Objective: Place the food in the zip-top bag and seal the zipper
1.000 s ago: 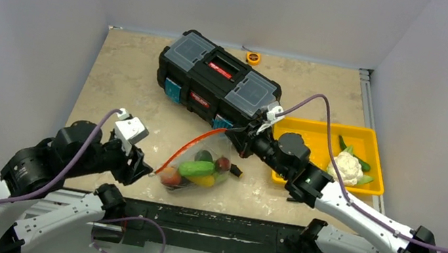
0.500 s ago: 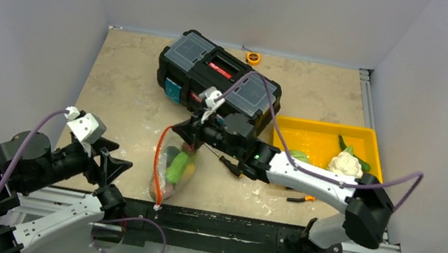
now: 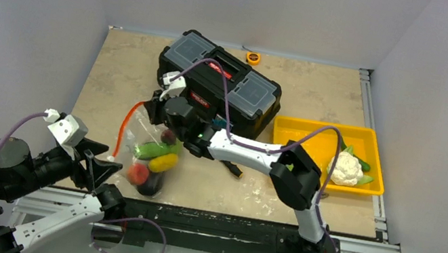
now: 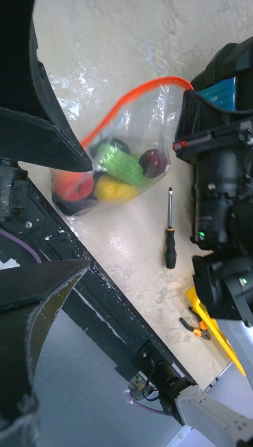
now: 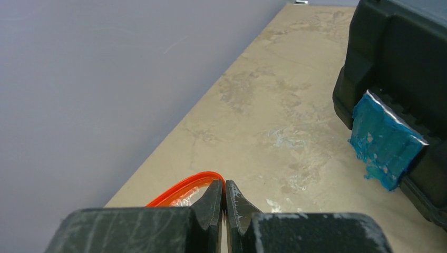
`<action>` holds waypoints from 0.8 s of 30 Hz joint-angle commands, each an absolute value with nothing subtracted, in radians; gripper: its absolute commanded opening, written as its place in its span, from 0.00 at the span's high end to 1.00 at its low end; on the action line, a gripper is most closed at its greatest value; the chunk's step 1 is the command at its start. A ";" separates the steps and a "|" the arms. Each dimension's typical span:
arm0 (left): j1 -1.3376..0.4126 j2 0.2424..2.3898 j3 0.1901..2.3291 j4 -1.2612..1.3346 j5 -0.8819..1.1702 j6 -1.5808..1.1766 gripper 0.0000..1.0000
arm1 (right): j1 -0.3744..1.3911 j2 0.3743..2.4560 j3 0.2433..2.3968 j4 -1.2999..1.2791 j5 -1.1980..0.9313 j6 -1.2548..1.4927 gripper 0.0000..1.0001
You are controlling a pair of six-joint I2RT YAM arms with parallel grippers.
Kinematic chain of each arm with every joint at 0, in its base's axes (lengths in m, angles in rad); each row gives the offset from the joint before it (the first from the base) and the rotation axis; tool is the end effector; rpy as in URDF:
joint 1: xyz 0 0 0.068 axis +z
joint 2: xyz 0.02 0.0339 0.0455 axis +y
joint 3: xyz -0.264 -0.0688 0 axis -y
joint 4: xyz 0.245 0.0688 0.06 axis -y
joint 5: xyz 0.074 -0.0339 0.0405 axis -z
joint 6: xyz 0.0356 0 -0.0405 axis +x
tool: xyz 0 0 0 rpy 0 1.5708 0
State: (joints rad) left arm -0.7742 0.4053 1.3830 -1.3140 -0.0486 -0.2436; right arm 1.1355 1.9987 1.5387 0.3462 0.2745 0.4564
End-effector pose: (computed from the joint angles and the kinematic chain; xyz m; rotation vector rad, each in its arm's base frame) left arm -0.0217 0.0236 0.4181 0.4810 1.8991 -0.6358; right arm 0.2125 0.4341 0.2864 -0.3820 1.7330 0.9527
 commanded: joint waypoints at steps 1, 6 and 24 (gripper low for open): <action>-0.772 0.407 1.421 -1.329 -0.068 -0.258 0.39 | 1.161 2.109 1.719 0.271 0.481 0.476 1.00; -0.772 0.405 1.427 -1.343 -0.075 -0.266 0.39 | 1.165 2.249 1.869 0.236 0.539 0.429 1.00; -0.772 0.406 1.396 -1.311 -0.085 -0.301 0.39 | 1.166 2.356 2.064 0.106 0.358 0.202 0.67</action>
